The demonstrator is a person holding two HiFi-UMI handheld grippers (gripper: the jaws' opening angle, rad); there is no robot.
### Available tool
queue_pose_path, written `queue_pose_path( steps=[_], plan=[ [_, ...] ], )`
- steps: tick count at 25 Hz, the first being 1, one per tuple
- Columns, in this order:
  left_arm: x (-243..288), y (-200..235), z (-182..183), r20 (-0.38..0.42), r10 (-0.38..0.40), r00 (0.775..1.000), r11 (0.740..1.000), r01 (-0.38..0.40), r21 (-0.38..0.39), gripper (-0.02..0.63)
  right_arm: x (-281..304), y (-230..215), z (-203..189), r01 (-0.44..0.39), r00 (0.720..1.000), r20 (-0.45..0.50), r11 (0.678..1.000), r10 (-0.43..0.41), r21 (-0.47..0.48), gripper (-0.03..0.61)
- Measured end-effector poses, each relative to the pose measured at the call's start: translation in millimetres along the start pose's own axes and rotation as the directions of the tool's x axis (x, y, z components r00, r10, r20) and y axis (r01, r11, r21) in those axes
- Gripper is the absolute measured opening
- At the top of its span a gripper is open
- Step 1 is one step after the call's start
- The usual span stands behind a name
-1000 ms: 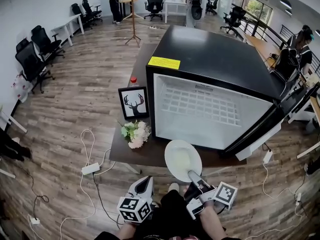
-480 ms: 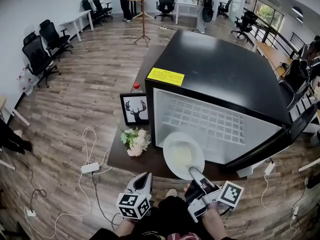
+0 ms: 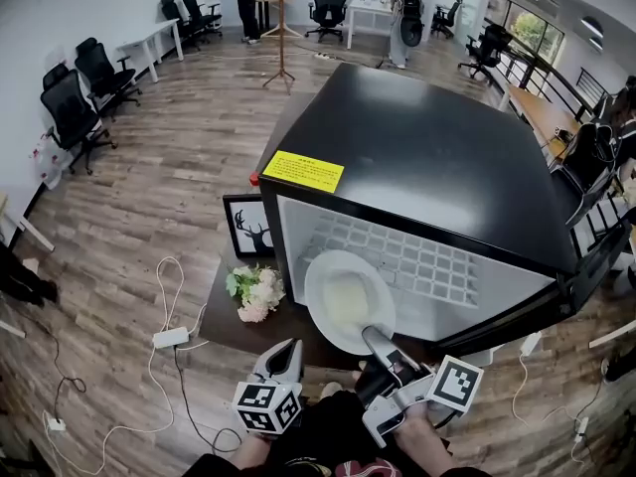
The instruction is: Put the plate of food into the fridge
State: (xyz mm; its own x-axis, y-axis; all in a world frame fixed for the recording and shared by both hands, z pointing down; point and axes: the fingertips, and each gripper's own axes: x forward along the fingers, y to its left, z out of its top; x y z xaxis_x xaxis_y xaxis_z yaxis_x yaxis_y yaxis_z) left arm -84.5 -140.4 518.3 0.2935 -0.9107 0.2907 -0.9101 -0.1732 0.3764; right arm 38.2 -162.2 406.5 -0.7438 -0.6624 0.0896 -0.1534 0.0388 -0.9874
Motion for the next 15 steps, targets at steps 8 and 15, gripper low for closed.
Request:
queue_pose_path(
  steps=[8,15],
  plan=[
    [11.3,3.6,9.8,-0.002,-0.014,1.000,1.000,0.014,0.010,0.008,15.4,13.4,22.6,0.000,0.998,0.065,1.000,-0.001,0.013,0.051],
    [20.3,19.1,30.9,-0.030,-0.046,0.999,0.998,0.047,0.046,0.008,29.6,19.1,31.2,0.001,0.992,0.129,0.999,-0.007,0.041,0.051]
  ],
)
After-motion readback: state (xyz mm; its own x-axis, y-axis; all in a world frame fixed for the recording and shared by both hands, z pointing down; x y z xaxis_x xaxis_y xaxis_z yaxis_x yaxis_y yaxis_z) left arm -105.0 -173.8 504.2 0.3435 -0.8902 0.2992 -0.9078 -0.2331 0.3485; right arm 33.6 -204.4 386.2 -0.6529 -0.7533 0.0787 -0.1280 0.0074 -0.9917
